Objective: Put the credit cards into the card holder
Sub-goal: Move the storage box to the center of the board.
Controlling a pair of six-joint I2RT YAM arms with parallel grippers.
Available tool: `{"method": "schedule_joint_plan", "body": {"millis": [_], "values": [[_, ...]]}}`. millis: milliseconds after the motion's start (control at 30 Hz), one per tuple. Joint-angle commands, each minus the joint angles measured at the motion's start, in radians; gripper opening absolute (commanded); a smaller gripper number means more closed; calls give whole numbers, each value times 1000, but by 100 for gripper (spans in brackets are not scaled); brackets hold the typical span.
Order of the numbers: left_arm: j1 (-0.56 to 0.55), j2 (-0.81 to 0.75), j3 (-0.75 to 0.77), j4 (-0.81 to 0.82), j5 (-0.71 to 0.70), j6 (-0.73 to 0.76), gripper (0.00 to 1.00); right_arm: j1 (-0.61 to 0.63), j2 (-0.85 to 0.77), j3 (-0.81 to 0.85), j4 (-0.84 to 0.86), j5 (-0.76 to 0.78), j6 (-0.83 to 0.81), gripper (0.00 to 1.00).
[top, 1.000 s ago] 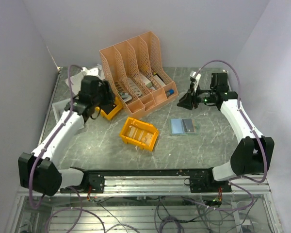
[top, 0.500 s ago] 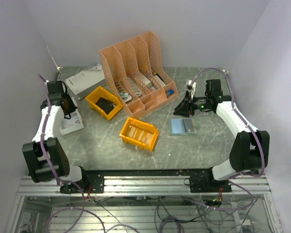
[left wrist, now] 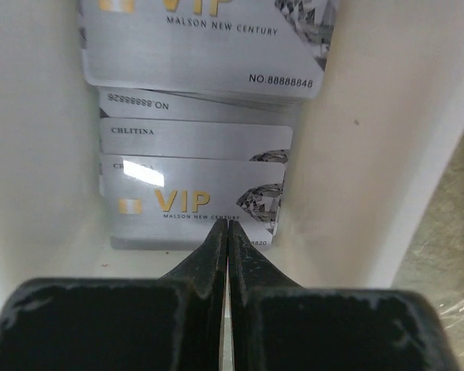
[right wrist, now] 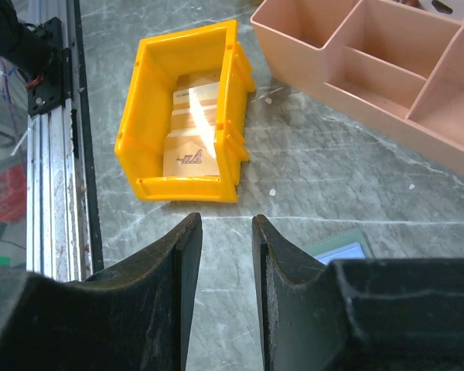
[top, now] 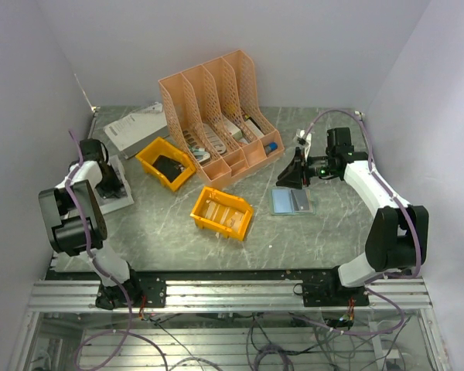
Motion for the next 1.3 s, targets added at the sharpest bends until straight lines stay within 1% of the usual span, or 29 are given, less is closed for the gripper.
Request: {"method": "schedule_joint_plan", "body": {"millis": [0,233,467,567,733,800,900,1067,1167,1267], "values": [[5,11,20,-38,84,17,7,-4,18,33,-34,-20,-33,32],[-16,-34,-24,-89,231,-5,7,-4,22,37,-41,-19,-36,32],[-121,-51,-96,-82,334,-78,7,-14,19,46,-57,-26,-47,32],[-212,-79,-124,-55,364,-140,7,-18,14,46,-56,-30,-47,32],[-413,-90,-140,13,379,-255,7,-21,10,48,-62,-28,-51,32],[-460,-95,-128,14,361,-278,7,-25,10,49,-62,-30,-51,32],[-472,-132,-91,-38,258,-247,7,-29,7,48,-65,-32,-55,32],[-472,-154,10,-160,2,-63,7,-31,16,54,-81,-36,-66,32],[-472,-128,53,-172,-68,64,7,-30,16,56,-83,-36,-69,32],[-473,-108,65,-149,-102,168,8,-31,16,54,-79,-35,-66,32]]}}
